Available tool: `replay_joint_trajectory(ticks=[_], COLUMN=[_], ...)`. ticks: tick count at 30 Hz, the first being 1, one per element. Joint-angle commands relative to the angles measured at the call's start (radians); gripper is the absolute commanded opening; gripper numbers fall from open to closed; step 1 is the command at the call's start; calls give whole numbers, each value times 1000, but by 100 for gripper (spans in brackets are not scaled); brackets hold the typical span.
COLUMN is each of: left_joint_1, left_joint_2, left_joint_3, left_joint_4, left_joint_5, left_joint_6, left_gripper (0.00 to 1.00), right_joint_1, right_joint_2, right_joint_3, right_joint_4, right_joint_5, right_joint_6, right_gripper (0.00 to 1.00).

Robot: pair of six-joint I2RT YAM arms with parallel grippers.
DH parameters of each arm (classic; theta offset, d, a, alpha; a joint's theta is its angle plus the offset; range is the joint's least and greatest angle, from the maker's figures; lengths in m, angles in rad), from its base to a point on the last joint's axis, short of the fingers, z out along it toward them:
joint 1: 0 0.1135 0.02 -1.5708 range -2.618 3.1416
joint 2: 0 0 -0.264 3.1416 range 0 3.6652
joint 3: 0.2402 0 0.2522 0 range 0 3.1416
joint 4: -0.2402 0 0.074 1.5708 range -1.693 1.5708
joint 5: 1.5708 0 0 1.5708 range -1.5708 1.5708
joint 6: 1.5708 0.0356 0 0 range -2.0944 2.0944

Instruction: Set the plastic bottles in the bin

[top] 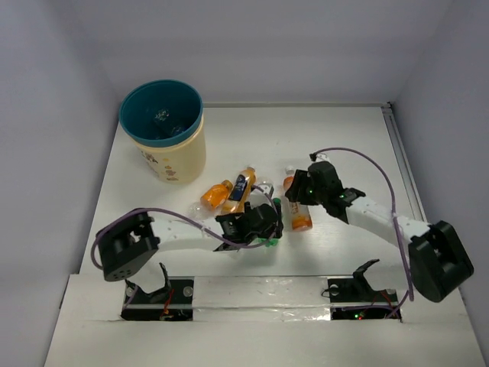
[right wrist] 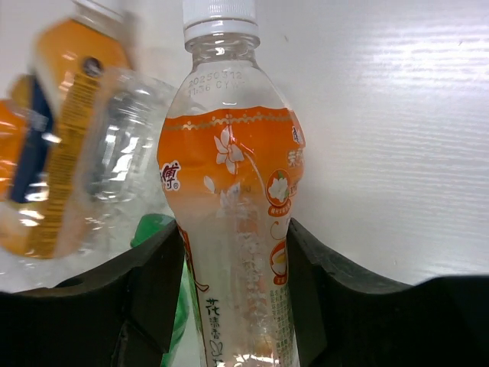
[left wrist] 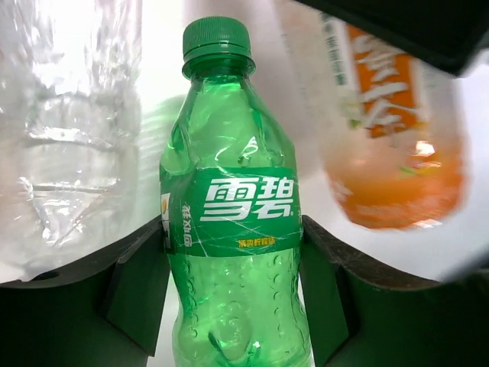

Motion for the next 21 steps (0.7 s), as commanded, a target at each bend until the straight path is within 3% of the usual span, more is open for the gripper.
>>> replay_joint_trajectory(ticks=[1, 7, 10, 14, 15, 21], left_joint_1=[-19, -19, 45, 252, 364, 686], left_joint_2=[-185, -409, -468, -499, -495, -370], left_joint_3=[16, 89, 188, 310, 335, 600], left_joint_4=[57, 3, -29, -12, -12, -38], left_joint_5=[2, -74, -142, -112, -92, -87], left_joint_6=[34, 103, 178, 258, 260, 342], left_gripper=[41, 42, 42, 44, 44, 47], right_joint_1=[-2, -2, -2, -2, -2, -2], right_joint_2=[-150, -382, -483, -546, -558, -597], right_joint_3=[-9, -21, -29, -46, -52, -95], right_joint_4=[-21, -49, -34, -2, 3, 90], right_joint_5=[47, 72, 46, -4, -22, -104], right_joint_6=[9, 19, 32, 49, 57, 83], right_gripper=[46, 47, 48, 48, 48, 48])
